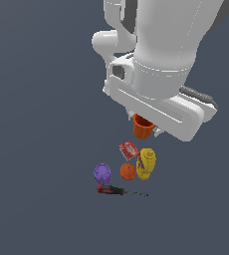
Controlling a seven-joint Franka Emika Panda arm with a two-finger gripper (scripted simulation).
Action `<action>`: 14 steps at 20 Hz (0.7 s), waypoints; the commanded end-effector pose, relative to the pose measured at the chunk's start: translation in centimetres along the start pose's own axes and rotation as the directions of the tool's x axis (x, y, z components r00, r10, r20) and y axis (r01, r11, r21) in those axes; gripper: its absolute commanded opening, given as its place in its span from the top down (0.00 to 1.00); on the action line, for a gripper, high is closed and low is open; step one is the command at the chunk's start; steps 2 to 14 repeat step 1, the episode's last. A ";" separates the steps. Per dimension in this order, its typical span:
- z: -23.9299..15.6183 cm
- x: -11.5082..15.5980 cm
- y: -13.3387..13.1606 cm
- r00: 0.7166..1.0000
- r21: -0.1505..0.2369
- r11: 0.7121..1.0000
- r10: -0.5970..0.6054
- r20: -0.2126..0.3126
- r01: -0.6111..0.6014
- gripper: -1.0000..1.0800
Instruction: Pick up a designated object from a clutter of objects.
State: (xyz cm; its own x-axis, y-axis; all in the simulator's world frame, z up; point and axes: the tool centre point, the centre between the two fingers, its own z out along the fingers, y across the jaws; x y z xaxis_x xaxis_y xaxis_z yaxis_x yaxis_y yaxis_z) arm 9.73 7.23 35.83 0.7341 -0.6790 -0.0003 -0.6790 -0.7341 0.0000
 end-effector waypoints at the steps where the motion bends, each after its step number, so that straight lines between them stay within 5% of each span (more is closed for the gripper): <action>1: -0.2 0.1 0.0 1.000 0.000 1.000 -0.001 0.000 0.001 1.00; 14: -0.2 0.1 0.0 1.000 0.000 1.000 -0.001 0.000 0.001 1.00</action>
